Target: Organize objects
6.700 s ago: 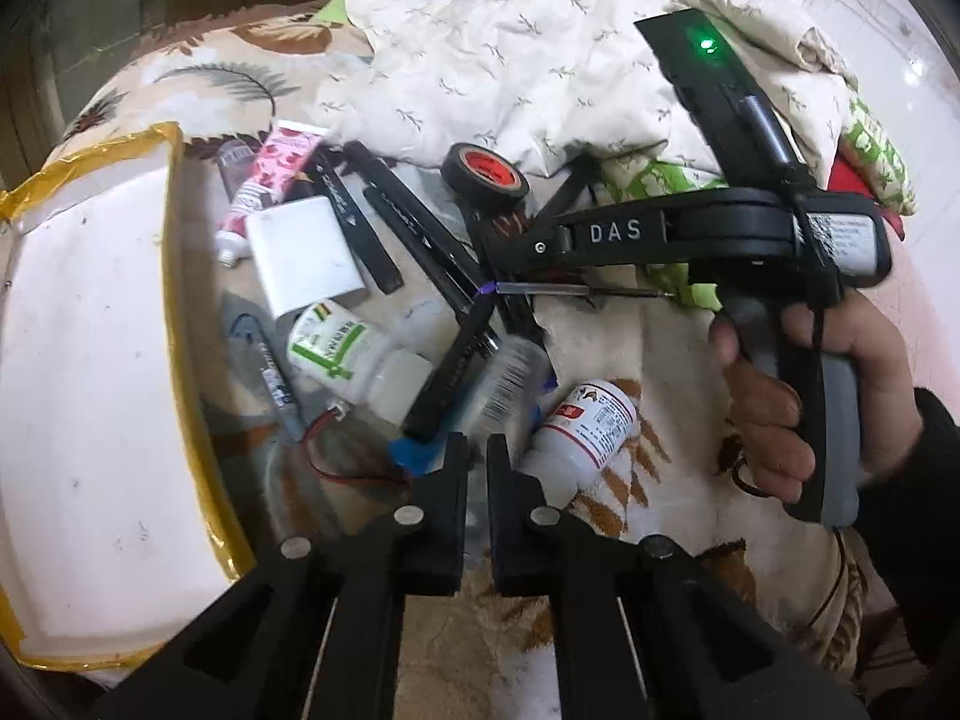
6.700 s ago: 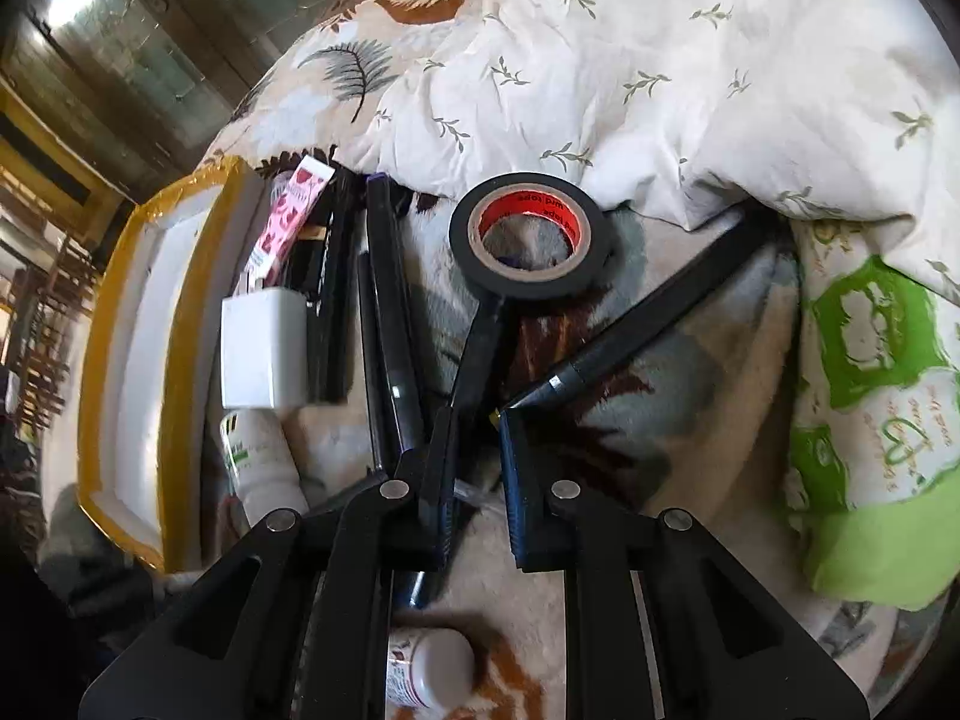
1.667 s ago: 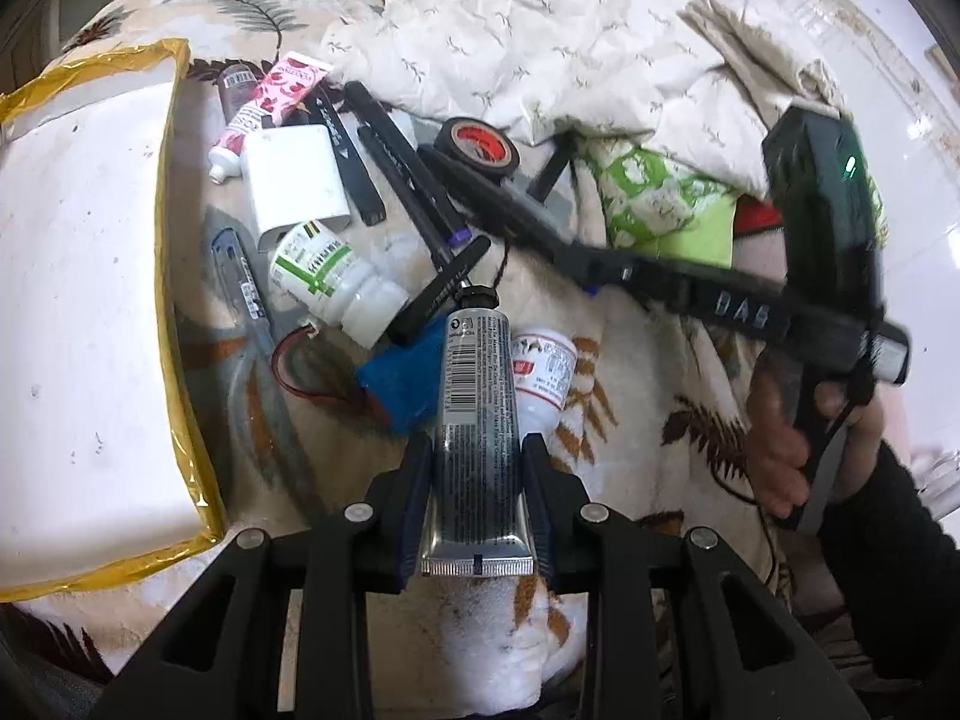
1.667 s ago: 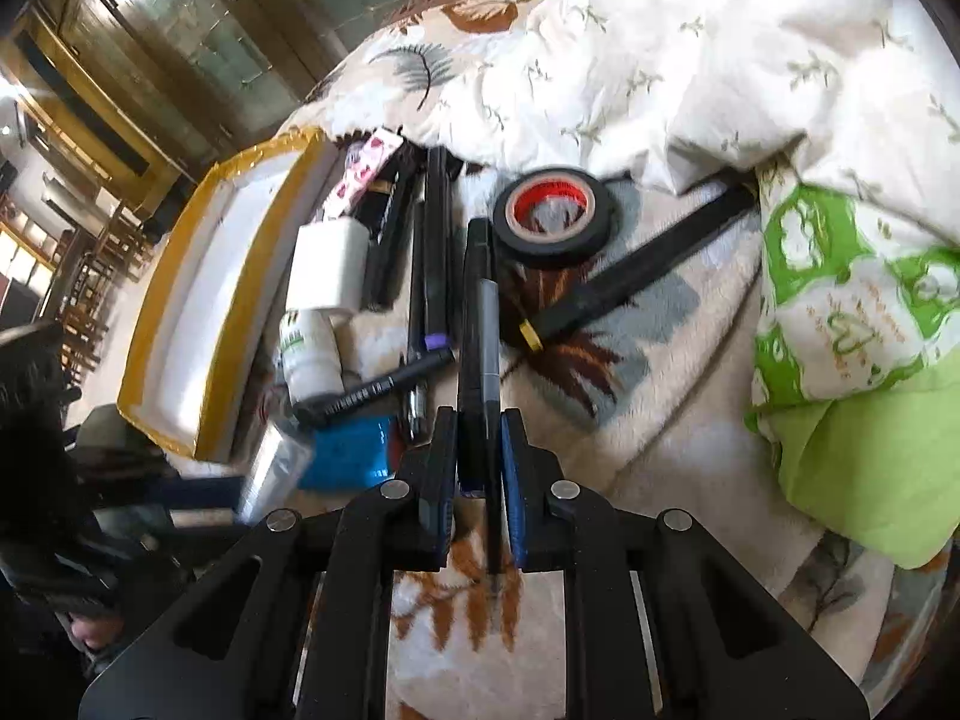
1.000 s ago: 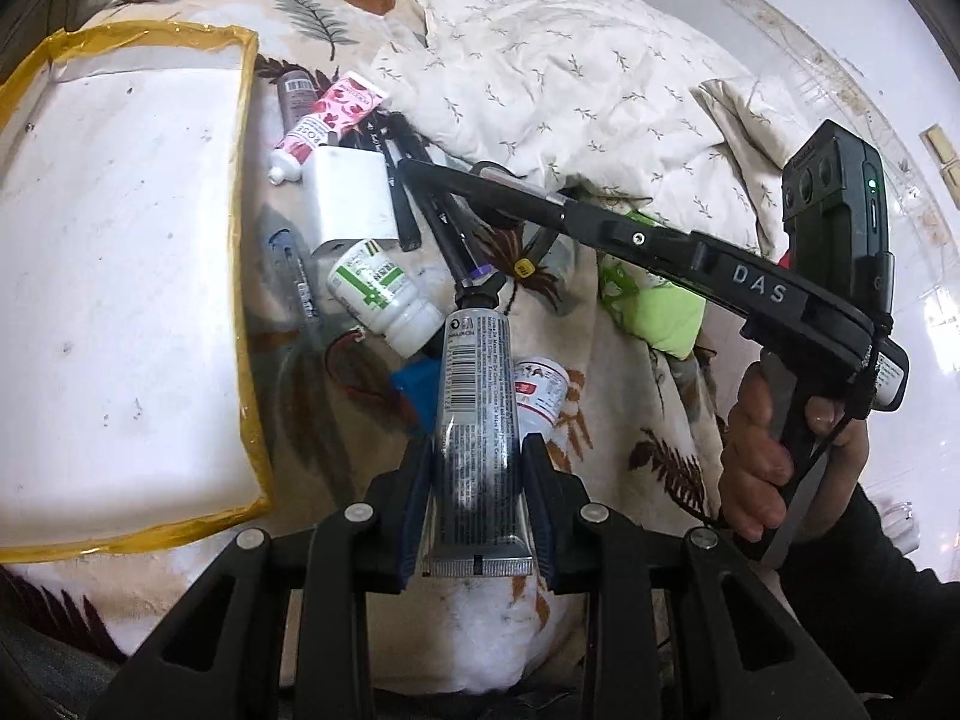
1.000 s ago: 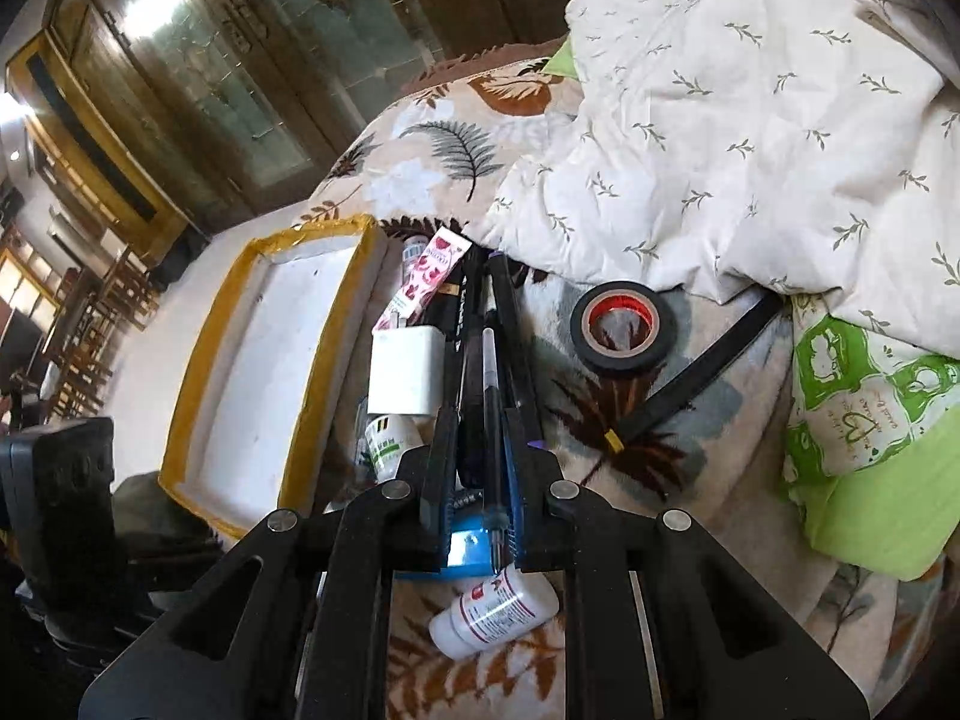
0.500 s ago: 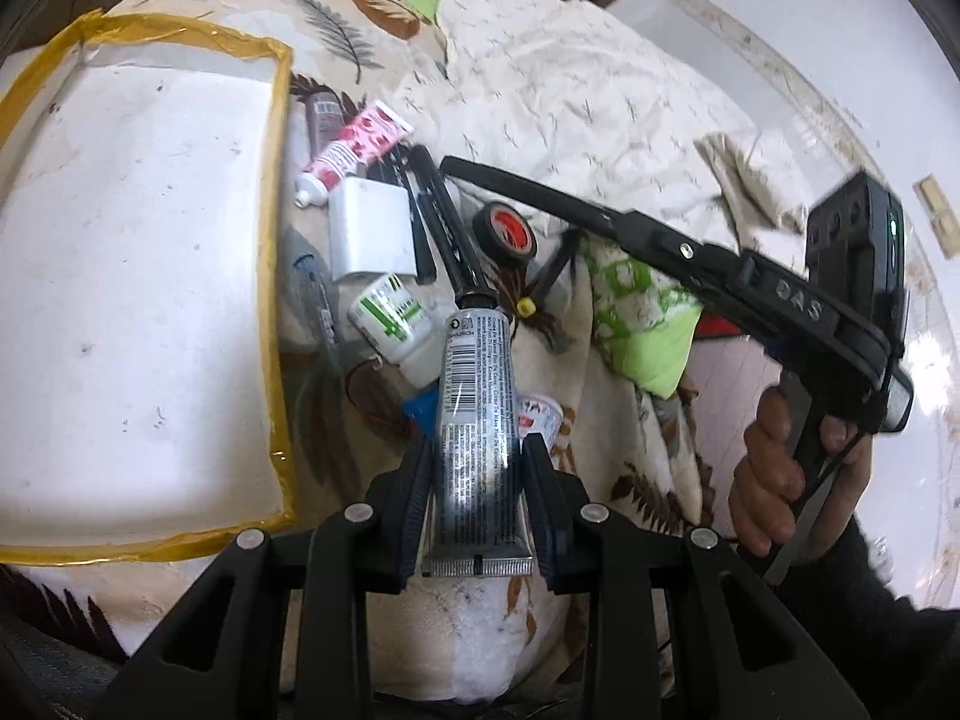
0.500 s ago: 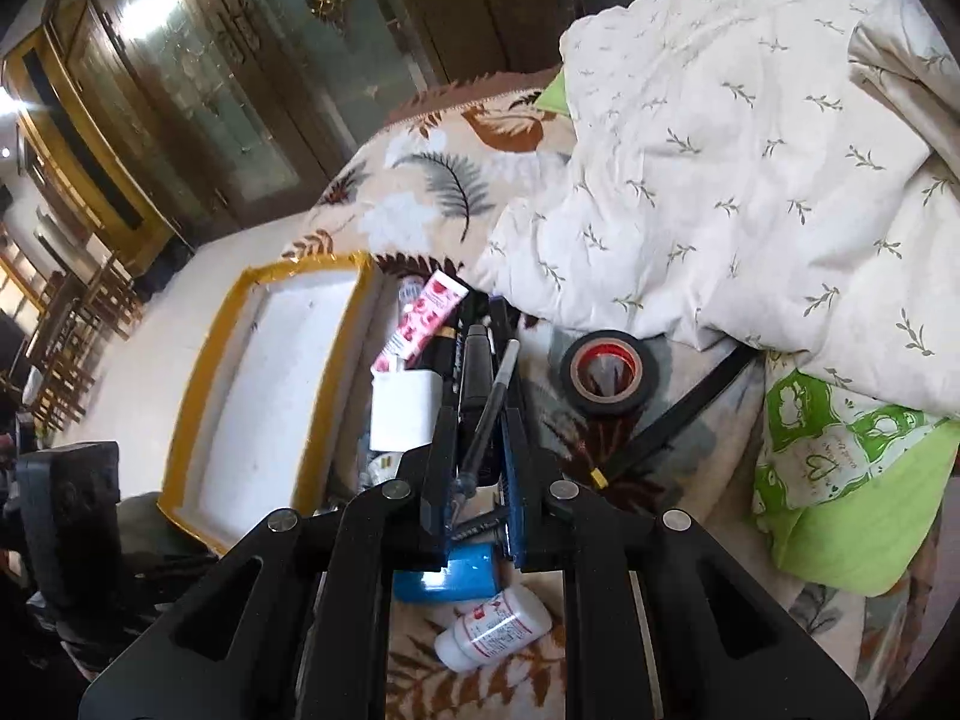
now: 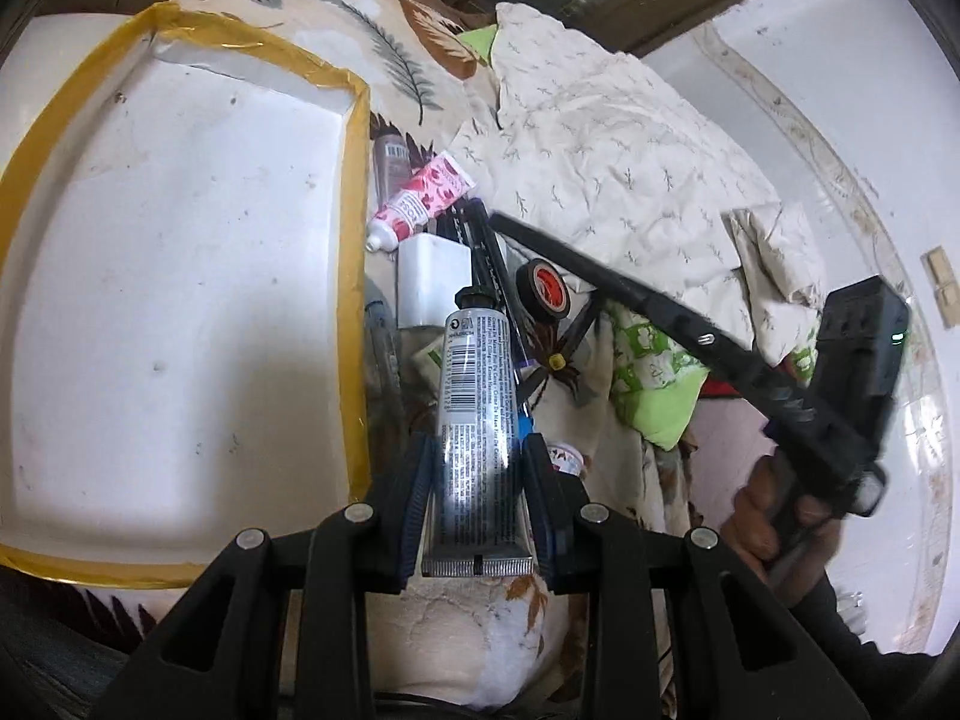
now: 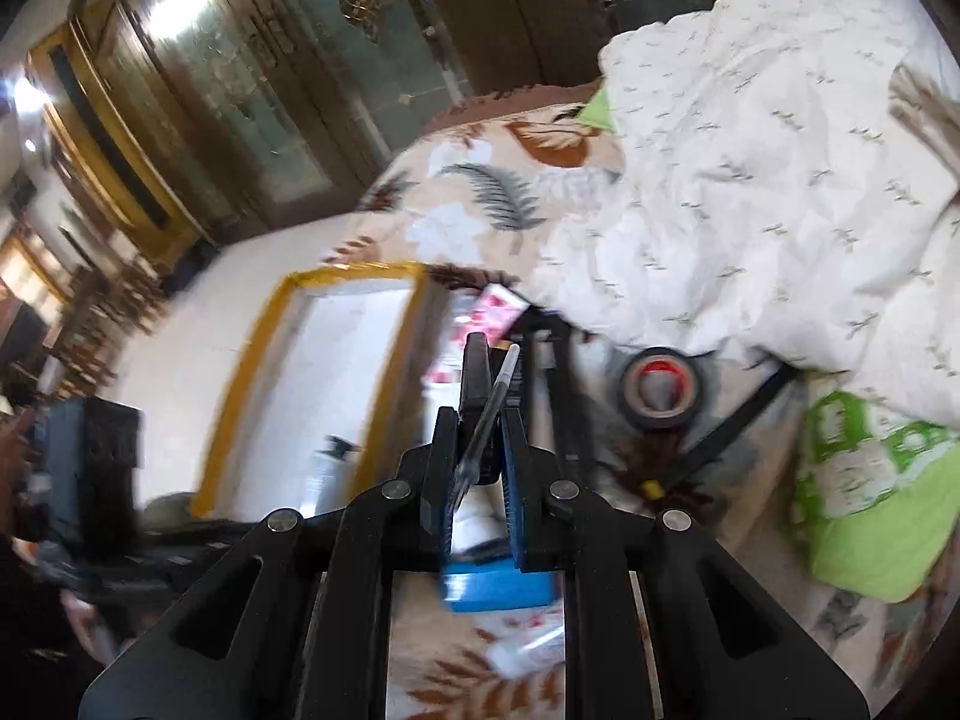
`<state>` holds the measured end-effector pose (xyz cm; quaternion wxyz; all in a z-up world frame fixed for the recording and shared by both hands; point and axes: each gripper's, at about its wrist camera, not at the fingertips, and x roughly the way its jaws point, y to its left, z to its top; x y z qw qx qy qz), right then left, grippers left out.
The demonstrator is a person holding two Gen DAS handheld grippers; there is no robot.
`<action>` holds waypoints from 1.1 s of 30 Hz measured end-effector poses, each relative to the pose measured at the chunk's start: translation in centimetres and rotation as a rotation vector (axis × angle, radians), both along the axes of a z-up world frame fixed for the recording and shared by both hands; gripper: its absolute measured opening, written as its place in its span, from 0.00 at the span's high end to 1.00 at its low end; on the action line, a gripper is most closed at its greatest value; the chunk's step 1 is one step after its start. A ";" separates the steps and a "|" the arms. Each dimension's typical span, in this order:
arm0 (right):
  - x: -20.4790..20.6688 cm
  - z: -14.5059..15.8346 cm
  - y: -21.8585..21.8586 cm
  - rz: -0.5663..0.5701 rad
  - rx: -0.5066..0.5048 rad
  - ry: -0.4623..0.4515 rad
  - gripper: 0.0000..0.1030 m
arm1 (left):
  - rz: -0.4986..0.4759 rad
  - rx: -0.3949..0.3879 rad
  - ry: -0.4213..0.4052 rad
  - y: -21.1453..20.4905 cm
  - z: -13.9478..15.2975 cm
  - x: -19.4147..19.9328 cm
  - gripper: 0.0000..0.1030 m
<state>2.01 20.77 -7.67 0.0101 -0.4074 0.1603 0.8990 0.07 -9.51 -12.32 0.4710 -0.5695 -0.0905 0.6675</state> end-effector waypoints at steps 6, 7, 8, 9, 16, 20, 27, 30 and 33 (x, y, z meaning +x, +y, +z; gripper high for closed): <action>2.5 -6.3 2.2 -0.058 0.081 -0.151 0.87 | -0.122 -0.039 0.041 3.1 0.0 3.6 0.71; 2.9 -7.2 2.5 -0.061 0.040 -0.170 0.87 | -0.131 -0.048 0.035 3.4 -0.3 3.9 0.71; 3.3 -8.4 2.6 -0.044 -0.011 -0.191 0.87 | -0.139 -0.058 0.030 3.6 -0.6 4.1 0.71; 3.5 -8.9 2.4 -0.036 -0.004 -0.202 0.87 | -0.145 -0.066 0.032 3.8 -0.8 4.3 0.71; 3.9 -7.6 3.1 -0.001 -0.037 -0.194 0.71 | -0.160 -0.091 0.056 4.4 -1.3 4.9 0.71; 1.4 -8.0 2.9 0.022 0.009 -0.216 0.63 | -0.168 -0.109 0.073 4.5 -1.6 5.2 0.71; 0.3 -10.8 3.7 0.019 -0.045 -0.295 0.73 | -0.171 -0.119 0.072 4.4 -1.9 5.2 0.71; 1.1 -10.6 3.6 0.068 -0.049 -0.314 0.73 | -0.171 -0.113 0.057 4.3 -2.0 5.0 0.71; 1.7 -10.5 3.0 0.096 -0.001 -0.312 0.73 | -0.174 -0.110 0.061 4.3 -1.9 5.0 0.71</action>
